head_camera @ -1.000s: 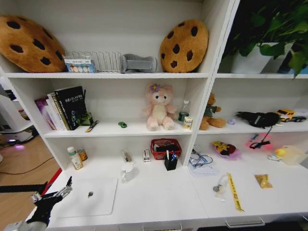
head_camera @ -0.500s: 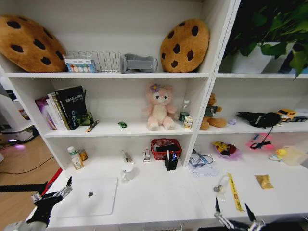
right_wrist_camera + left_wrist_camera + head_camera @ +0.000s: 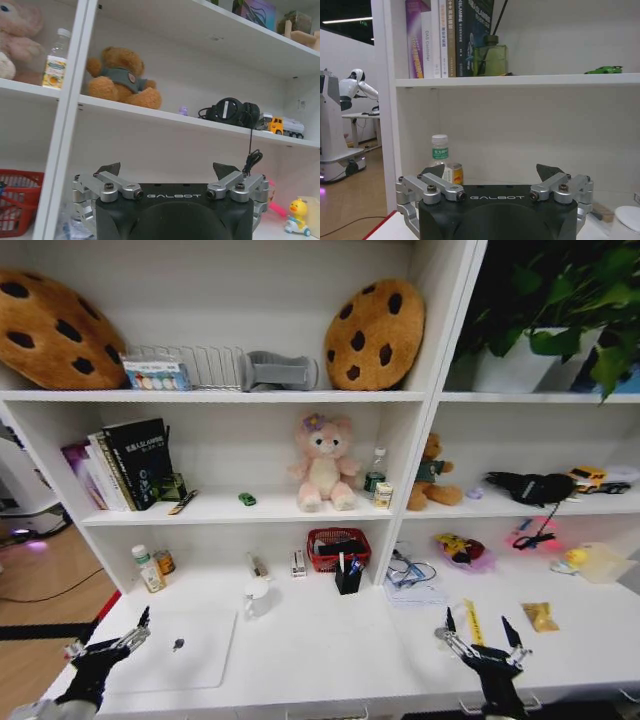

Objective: Organize the objects on the table.

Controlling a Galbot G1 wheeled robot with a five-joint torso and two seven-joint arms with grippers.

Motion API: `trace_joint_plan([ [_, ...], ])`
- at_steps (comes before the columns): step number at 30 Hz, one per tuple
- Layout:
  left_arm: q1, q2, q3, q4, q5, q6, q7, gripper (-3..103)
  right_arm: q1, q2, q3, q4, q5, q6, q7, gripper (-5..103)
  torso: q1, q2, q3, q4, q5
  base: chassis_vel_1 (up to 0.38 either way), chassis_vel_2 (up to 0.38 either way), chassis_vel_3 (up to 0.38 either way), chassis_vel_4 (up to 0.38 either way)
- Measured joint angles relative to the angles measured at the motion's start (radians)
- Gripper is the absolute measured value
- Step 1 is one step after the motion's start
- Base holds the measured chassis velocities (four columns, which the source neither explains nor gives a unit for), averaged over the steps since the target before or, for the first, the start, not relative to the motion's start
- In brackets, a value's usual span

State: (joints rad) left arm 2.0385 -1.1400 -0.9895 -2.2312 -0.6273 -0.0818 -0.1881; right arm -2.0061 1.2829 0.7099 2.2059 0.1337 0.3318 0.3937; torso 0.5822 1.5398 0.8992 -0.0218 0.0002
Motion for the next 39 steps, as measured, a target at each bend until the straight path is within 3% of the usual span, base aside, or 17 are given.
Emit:
trace_joint_plan([
  [3,0.0,0.0,0.0,0.0,0.0,0.0,0.0,100,0.005,-0.003,0.004,-0.012,0.005,0.0,-0.003,100,0.0,0.0,0.0,0.0007,-0.0003,-0.223,-0.209,0.232,0.247],
  [7,0.0,0.0,0.0,0.0,0.0,0.0,0.0,100,0.015,-0.008,0.007,-0.025,0.013,-0.008,-0.004,100,0.0,0.0,0.0,-0.0002,-0.0002,-0.224,-0.256,0.241,0.266],
  [17,0.0,0.0,0.0,0.0,0.0,0.0,0.0,100,0.063,-0.022,0.02,-0.031,0.037,-0.055,-0.004,100,0.0,0.0,0.0,0.0,0.0005,-0.266,-0.256,0.259,0.271],
  [20,0.0,0.0,0.0,0.0,0.0,0.0,0.0,100,0.079,-0.031,0.026,-0.039,0.044,-0.067,-0.001,100,0.0,0.0,0.0,0.0003,-0.0009,-0.246,-0.233,0.237,0.256],
  [23,0.0,0.0,0.0,0.0,0.0,0.0,0.0,100,0.104,-0.04,0.03,-0.047,0.071,-0.083,0.002,100,0.0,0.0,0.0,0.0002,0.0013,-0.123,-0.165,0.135,0.114],
  [26,0.0,0.0,0.0,0.0,0.0,0.0,0.0,100,0.152,-0.057,0.041,-0.055,0.176,-0.149,0.005,100,0.0,0.0,0.0,-0.0003,-0.001,-0.066,-0.075,0.068,0.062],
  [28,0.0,0.0,0.0,0.0,0.0,0.0,0.0,100,0.18,-0.065,0.043,-0.067,0.224,-0.187,0.008,100,0.0,0.0,0.0,-0.0006,0.0001,0.0,0.0,0.0,0.0],
  [29,0.0,0.0,0.0,0.0,0.0,0.0,0.0,100,0.261,-0.095,0.043,-0.108,0.327,-0.321,0.023,100,0.0,0.0,0.0,0.0005,-0.0011,0.053,0.067,-0.024,-0.038],
  [34,0.0,0.0,0.0,0.0,0.0,0.0,0.0,100,0.368,-0.151,0.015,-0.223,0.351,-0.435,0.046,100,0.0,0.0,0.0,0.0001,-0.0005,0.041,0.054,-0.025,-0.03],
  [39,0.0,0.0,0.0,0.0,0.0,0.0,0.0,100,0.435,-0.192,-0.013,-0.318,0.341,-0.455,0.05,100,0.0,0.0,0.0,0.0002,-0.0001,0.0,0.0,0.0,0.0],
])
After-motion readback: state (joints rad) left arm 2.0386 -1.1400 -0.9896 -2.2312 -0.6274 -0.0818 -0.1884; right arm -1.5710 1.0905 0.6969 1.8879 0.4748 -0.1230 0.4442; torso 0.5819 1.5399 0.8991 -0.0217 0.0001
